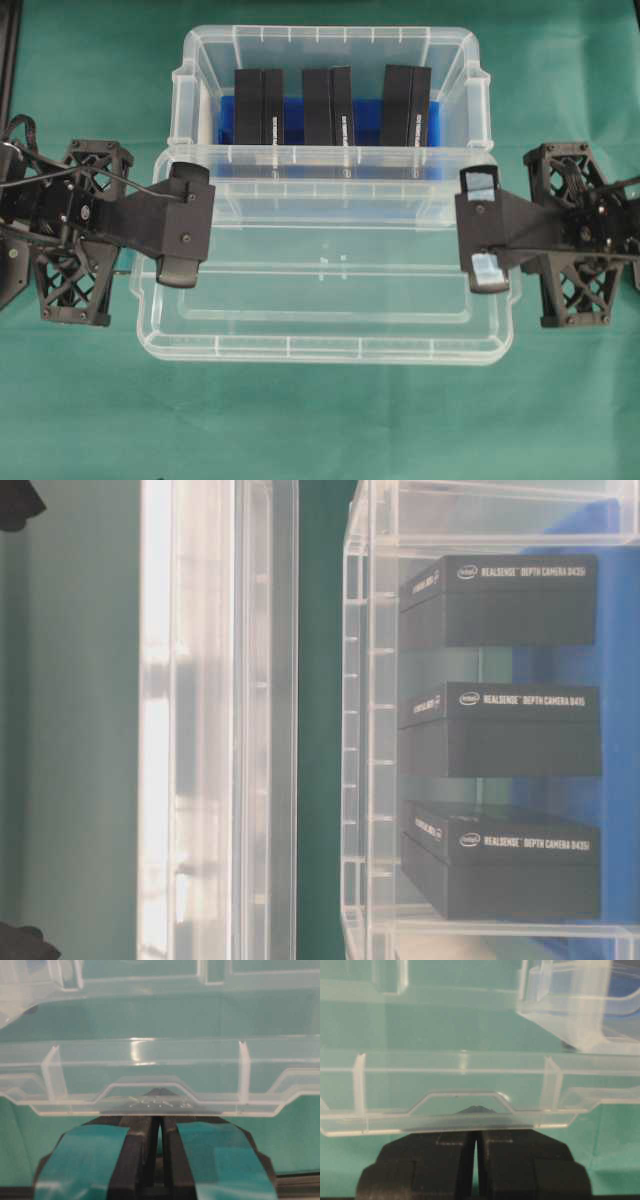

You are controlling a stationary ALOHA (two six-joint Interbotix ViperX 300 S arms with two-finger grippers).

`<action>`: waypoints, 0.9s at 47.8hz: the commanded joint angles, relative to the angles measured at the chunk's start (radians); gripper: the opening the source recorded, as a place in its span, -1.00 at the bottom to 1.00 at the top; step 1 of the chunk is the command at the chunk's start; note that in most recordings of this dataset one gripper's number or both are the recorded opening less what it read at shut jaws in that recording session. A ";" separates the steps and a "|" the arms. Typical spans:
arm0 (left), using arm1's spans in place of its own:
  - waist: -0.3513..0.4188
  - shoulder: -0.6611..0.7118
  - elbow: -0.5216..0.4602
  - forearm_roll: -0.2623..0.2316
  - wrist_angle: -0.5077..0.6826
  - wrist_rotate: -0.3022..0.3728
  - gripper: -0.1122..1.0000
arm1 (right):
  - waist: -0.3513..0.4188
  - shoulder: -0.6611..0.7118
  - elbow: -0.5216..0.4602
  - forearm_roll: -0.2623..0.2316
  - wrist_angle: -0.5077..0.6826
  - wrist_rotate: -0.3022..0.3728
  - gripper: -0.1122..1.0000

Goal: Clamp the lid of the box with both arms, then lift and open it.
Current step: 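Carry the lid toward the front, away from the box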

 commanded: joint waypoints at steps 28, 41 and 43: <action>-0.043 0.012 -0.034 0.008 -0.063 -0.041 -0.77 | 0.048 0.017 -0.084 -0.032 -0.038 0.032 -0.80; -0.055 0.025 -0.029 0.008 -0.074 -0.049 -0.77 | 0.060 0.028 -0.092 -0.032 -0.038 0.034 -0.80; -0.058 0.026 -0.031 0.008 -0.075 -0.051 -0.77 | 0.061 0.032 -0.094 -0.032 -0.037 0.034 -0.80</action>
